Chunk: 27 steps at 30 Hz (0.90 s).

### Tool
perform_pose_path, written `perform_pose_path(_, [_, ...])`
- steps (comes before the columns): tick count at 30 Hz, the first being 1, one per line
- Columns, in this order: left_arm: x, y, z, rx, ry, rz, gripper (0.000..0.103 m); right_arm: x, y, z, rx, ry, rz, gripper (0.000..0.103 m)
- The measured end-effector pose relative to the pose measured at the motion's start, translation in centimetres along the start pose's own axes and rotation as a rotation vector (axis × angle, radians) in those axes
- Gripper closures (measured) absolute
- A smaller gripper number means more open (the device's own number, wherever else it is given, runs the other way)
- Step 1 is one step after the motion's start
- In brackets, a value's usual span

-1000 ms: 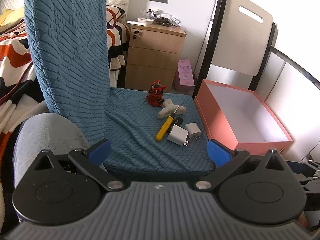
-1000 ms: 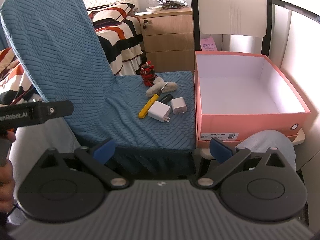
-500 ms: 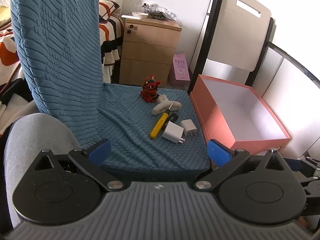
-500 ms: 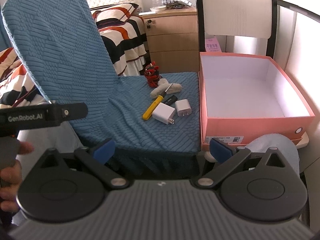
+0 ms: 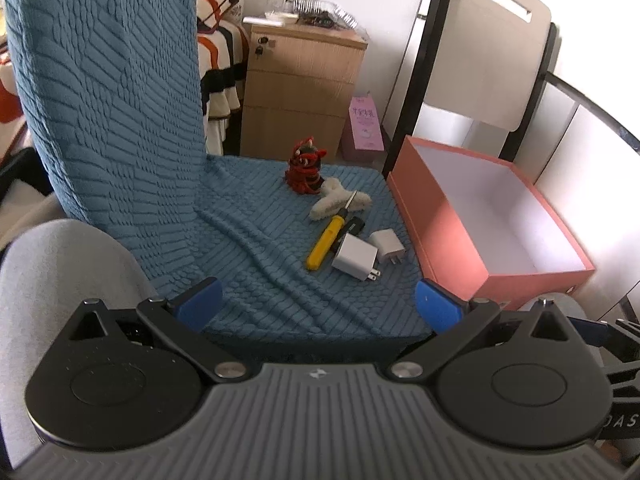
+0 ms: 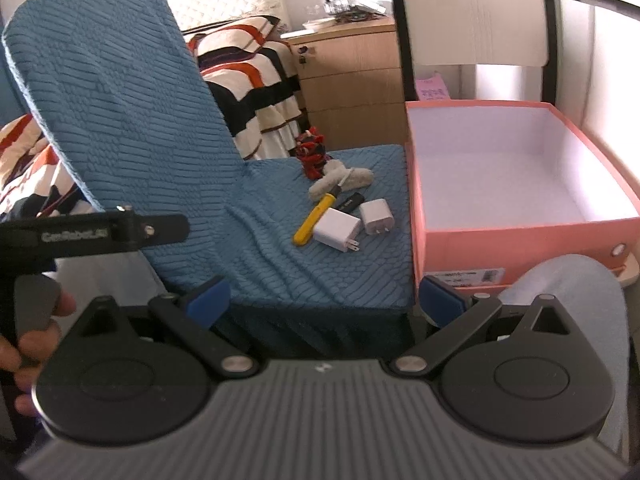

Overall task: Organize rigid objects
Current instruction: 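Move both tools toward the items on the blue seat, then grasp the white charger with the right tool while the left grasps the yellow screwdriver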

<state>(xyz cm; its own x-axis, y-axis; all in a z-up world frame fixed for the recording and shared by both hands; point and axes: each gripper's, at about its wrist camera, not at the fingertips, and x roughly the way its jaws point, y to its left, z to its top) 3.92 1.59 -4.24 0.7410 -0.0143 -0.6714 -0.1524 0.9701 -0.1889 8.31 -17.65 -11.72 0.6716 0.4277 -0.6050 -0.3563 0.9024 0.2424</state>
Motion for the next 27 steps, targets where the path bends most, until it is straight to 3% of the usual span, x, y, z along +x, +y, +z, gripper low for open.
perform_pose_path(7, [2.6, 0.7, 0.4, -0.016, 0.008, 0.001, 0.000, 2.2, 0.4, 0.1, -0.042, -0.027, -0.014, 0.007])
perform_pose_path(15, [6.5, 0.5, 1.1, 0.002, 0.024, -0.007, 0.002, 5.4, 1.4, -0.2, -0.110, -0.043, 0.022, 0.022])
perform_pose_path(27, [11.5, 0.0, 2.3, 0.042, 0.022, -0.022, 0.026, 10.3, 1.1, -0.1, -0.178, -0.079, -0.009, 0.025])
